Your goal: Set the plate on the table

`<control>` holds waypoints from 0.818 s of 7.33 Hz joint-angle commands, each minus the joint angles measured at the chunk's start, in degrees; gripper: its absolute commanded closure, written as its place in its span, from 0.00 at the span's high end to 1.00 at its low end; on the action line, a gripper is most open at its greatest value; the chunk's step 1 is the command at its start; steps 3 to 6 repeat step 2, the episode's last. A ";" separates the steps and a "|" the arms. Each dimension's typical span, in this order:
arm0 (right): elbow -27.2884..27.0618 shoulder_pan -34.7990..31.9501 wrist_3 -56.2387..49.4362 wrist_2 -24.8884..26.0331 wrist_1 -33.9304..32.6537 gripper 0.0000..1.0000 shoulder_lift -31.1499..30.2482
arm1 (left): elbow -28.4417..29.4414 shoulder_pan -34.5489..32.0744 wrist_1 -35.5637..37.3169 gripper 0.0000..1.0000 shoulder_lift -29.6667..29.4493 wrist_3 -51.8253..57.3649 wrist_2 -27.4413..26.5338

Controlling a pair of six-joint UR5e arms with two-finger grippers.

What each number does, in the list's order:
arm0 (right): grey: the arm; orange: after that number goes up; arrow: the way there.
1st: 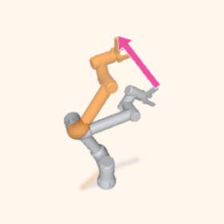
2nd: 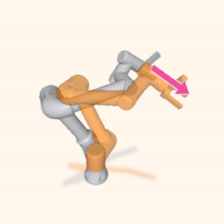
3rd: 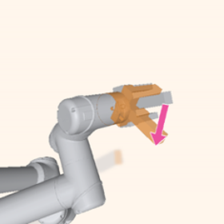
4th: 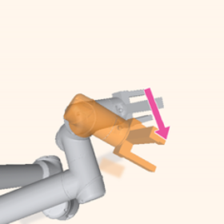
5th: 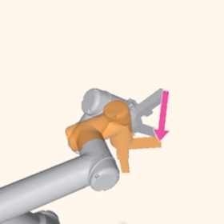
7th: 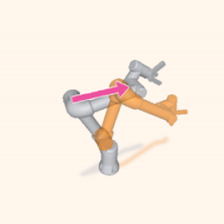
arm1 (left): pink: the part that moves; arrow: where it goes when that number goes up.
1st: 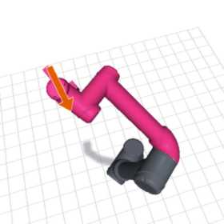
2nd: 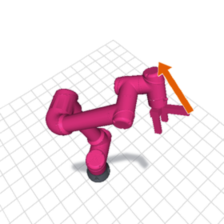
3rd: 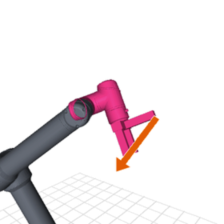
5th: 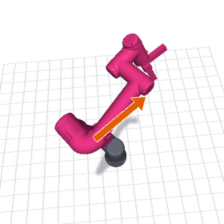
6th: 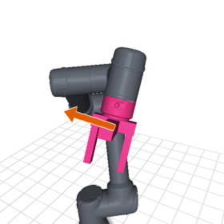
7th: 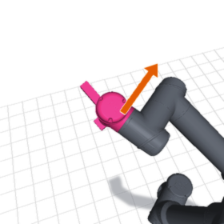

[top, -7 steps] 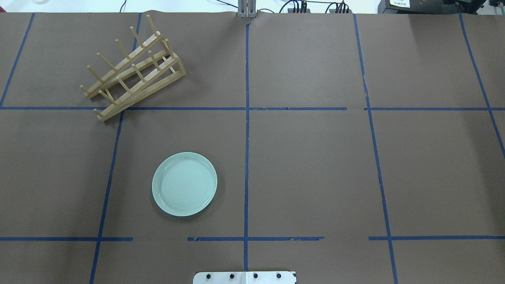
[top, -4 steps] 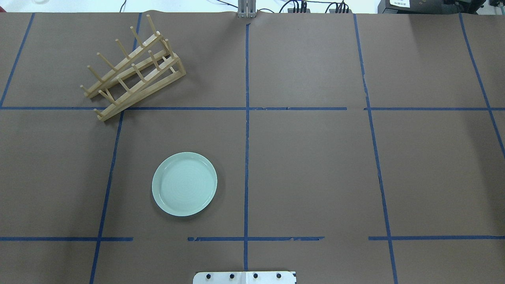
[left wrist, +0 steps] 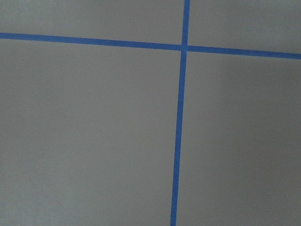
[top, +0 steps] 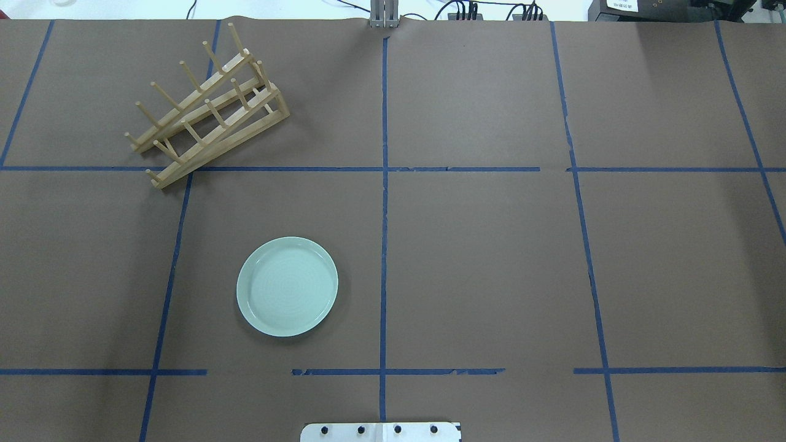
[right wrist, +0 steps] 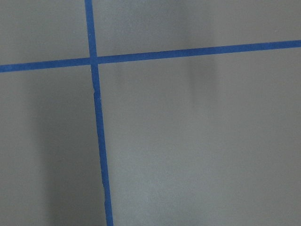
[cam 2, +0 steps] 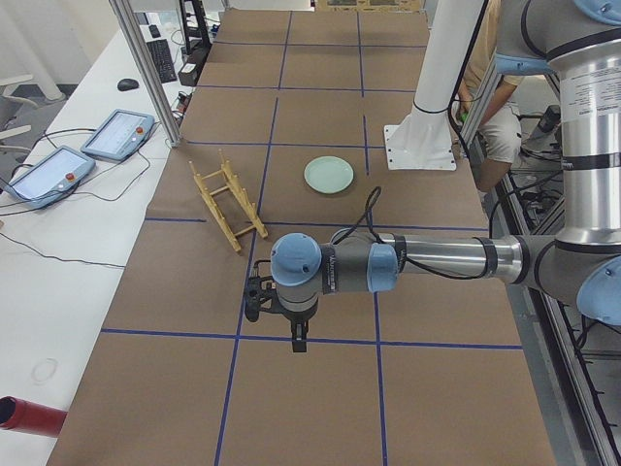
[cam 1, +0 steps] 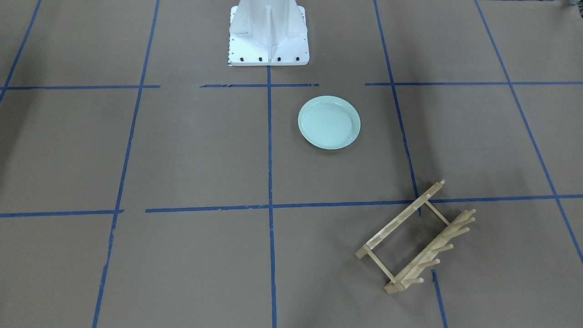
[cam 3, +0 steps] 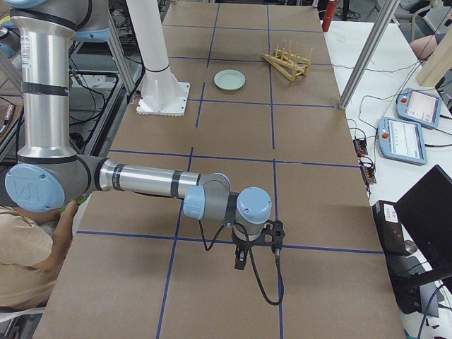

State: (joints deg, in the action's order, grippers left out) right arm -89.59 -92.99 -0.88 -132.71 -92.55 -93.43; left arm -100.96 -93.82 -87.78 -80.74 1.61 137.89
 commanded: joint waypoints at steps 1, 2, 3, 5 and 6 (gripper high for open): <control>0.03 0.00 0.00 0.00 0.00 1.00 0.00 | 1.64 -0.05 -4.68 1.00 -1.17 -0.11 -0.43; 0.03 0.00 0.00 0.00 0.00 1.00 0.00 | 0.43 -0.31 -3.90 1.00 -2.13 -0.03 -0.34; 0.03 0.00 0.00 0.00 0.00 1.00 0.00 | 0.43 -0.31 -3.90 1.00 -2.13 -0.03 -0.34; 0.03 0.00 0.00 0.00 0.00 1.00 0.00 | 0.43 -0.31 -3.90 1.00 -2.13 -0.03 -0.34; 0.03 0.00 0.00 0.00 0.00 1.00 0.00 | 0.43 -0.31 -3.90 1.00 -2.13 -0.03 -0.34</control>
